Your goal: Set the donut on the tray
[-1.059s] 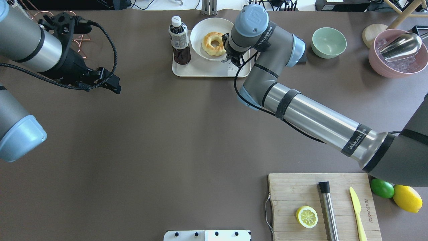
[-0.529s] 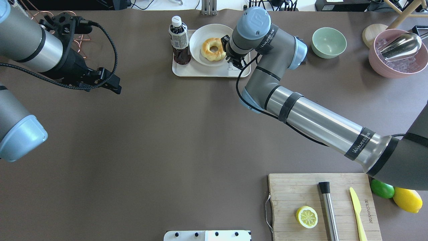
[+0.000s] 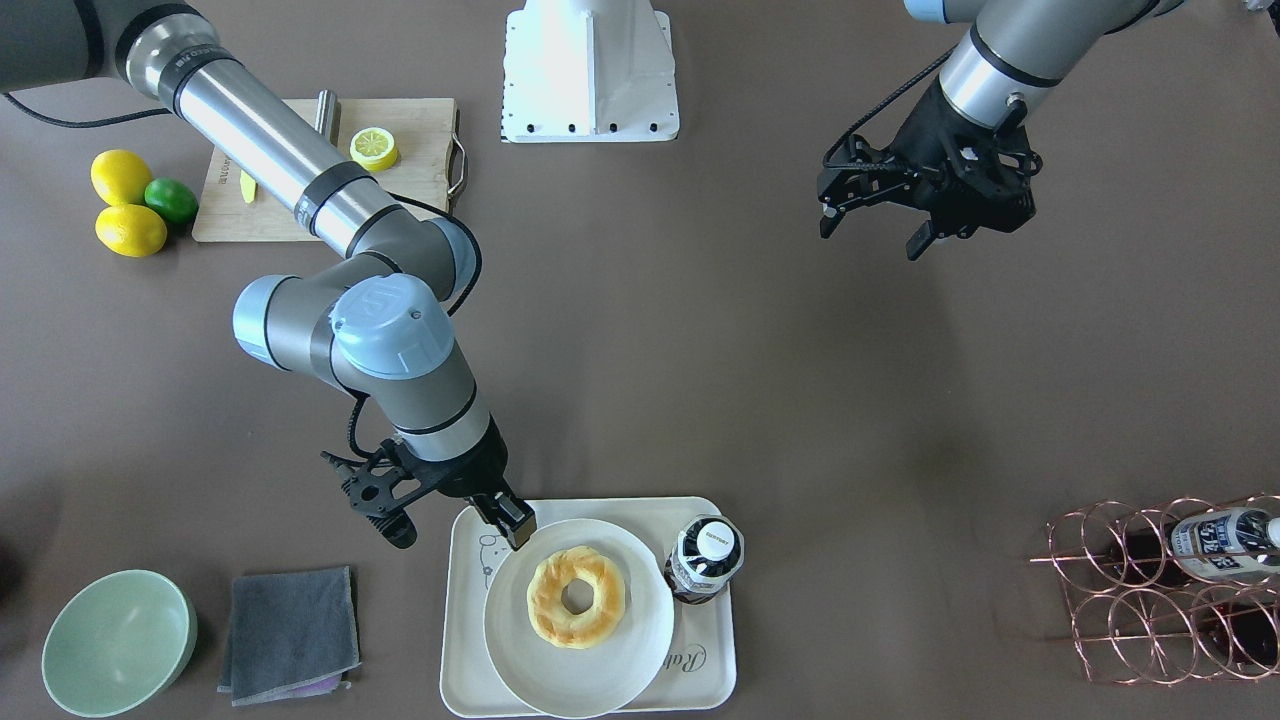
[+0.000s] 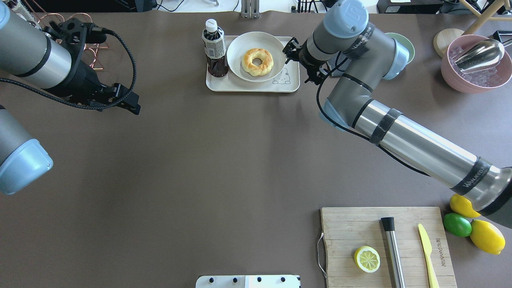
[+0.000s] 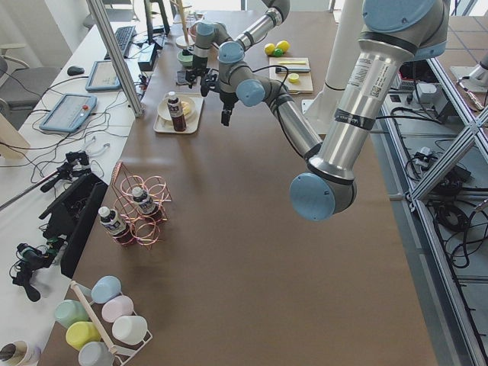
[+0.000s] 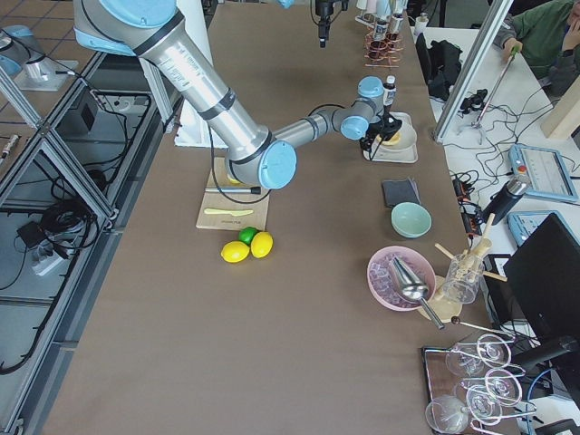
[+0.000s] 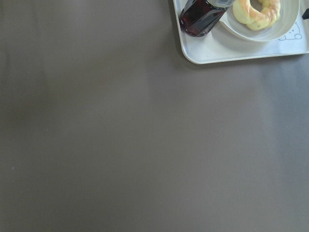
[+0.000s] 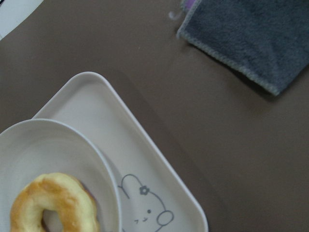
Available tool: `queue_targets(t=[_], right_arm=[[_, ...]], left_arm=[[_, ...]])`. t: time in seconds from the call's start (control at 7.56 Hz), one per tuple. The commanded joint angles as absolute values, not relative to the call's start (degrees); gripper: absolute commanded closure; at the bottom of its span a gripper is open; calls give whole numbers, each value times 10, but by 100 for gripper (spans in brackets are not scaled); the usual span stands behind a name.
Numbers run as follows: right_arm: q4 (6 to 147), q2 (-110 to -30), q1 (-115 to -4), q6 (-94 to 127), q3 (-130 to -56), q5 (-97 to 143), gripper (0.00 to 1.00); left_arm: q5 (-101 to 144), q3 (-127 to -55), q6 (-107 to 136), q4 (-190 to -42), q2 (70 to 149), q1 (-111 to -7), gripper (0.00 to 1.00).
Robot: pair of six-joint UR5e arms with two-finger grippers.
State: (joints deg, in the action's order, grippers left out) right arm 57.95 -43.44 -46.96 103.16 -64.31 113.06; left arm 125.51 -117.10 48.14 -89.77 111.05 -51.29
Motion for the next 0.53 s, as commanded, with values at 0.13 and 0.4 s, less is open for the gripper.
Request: queue_targets(t=[0.13, 0.4], right_arm=[[706, -625, -572, 804, -853, 1230, 0], [712, -801, -651, 594, -958, 1258, 0]], left_arm=[[1263, -1158, 236, -891, 1004, -636, 2], [1344, -1075, 67, -891, 979, -753, 2]])
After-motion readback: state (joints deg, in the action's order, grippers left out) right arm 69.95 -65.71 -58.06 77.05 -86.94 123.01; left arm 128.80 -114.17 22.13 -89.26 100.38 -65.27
